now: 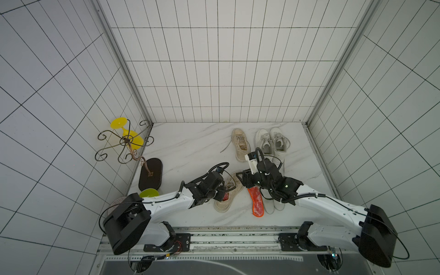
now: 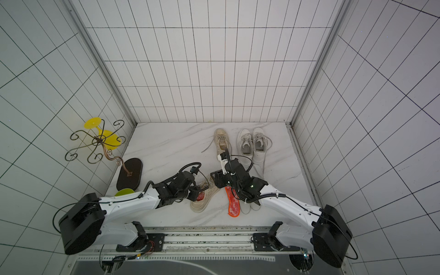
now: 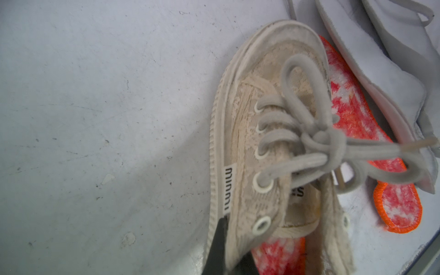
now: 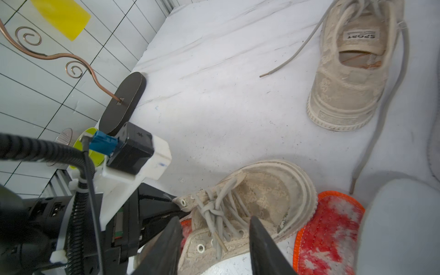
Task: Remove the insole from the shoe
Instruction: Untie the shoelace on the shoe.
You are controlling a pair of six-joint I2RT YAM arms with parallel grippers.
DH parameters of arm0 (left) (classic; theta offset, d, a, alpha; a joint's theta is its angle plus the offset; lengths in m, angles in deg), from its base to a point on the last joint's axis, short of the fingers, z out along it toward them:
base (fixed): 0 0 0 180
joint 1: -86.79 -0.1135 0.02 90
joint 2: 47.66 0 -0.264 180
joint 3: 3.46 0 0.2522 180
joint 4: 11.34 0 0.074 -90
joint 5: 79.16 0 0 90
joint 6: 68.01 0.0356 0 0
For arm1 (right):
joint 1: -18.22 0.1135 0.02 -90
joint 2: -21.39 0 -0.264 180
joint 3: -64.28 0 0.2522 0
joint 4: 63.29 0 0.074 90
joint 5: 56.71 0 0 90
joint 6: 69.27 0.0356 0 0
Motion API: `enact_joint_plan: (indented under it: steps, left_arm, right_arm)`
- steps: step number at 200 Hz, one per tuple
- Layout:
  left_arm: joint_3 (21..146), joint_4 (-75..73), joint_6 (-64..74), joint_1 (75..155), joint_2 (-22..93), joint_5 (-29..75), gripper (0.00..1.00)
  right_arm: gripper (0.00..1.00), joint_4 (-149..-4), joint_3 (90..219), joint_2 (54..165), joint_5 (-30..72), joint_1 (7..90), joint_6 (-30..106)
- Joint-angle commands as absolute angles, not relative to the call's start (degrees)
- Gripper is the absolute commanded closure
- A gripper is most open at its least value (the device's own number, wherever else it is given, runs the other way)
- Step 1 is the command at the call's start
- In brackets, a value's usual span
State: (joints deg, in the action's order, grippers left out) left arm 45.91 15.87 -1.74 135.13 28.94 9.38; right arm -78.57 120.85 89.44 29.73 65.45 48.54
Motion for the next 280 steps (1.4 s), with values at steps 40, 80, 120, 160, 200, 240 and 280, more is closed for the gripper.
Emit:
enact_joint_plan:
  steps: [40,80,120,160,200,240,280]
  left_arm:
    - [46.4,11.1,-0.7,135.4,29.4,9.1,0.99]
    - [45.9,10.4,-1.1,135.4,29.3,9.4,1.00]
    - [45.7,10.2,-1.5,135.4,29.3,9.1,1.00]
    - [45.5,10.2,-1.5,135.4,29.2,8.8,1.00]
    - [45.5,10.3,-1.5,135.4,29.0,8.4,1.00]
    - [45.4,10.2,-1.6,135.4,29.0,8.2,1.00]
    - [45.2,10.3,-1.6,135.4,28.8,8.1,1.00]
  right_arm:
    - [0.62,-76.8,120.2,93.8,25.7,65.3,49.3]
    - [0.63,-77.3,120.3,96.1,25.4,65.3,48.9]
    - [0.63,-77.4,119.5,96.7,25.8,65.4,48.9]
    - [0.63,-77.8,119.5,97.8,25.2,66.0,48.5]
    - [0.68,-78.1,120.1,98.8,25.8,67.2,48.0]
    - [0.72,-78.6,120.5,99.3,26.8,68.0,47.7]
    - [0.75,-78.7,120.7,99.7,27.4,68.5,47.4]
